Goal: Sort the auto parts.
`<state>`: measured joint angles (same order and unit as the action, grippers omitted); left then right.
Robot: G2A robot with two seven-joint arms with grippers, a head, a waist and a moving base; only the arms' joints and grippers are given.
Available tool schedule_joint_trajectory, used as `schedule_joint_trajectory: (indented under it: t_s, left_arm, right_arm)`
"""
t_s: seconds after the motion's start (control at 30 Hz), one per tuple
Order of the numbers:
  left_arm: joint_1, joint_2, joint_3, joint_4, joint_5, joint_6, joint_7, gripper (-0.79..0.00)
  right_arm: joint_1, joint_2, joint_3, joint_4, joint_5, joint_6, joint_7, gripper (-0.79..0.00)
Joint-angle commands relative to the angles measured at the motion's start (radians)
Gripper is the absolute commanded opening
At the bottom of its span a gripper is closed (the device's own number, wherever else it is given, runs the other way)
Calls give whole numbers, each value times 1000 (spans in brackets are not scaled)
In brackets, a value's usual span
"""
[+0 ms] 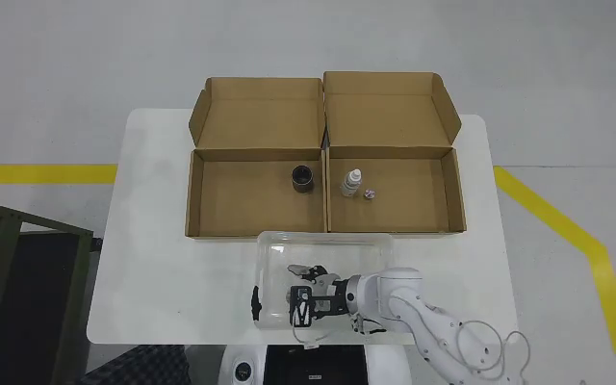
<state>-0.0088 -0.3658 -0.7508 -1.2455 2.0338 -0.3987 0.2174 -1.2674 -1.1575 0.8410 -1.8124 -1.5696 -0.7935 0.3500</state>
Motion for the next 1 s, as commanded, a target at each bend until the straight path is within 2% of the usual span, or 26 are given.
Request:
schedule_joint_trajectory:
  t_s: [0.0,0.07,0.1,0.33,0.5,0.53,0.97]
  left_arm:
    - [0,0,0,0,0,0,0,0]
    - [0,0,0,0,0,0,0,0]
    - [0,0,0,0,0,0,0,0]
    - [0,0,0,0,0,0,0,0]
    - [0,0,0,0,0,0,0,0]
    - [0,0,0,0,0,0,0,0]
    - [0,0,0,0,0,0,0,0]
  right_arm:
    - [3,-1,-5,4,2,-1,3,-299]
    - [6,-1,-9,9,4,-3,8,-413]
    - [8,-2,-11,11,6,-3,10,-437]
    - [24,-5,-23,27,20,-3,16,-523]
    - [33,-5,-18,27,38,0,9,-760]
    - [33,-5,-15,23,40,0,7,-785]
    - [-2,21,97,-68,99,-19,-54,-785]
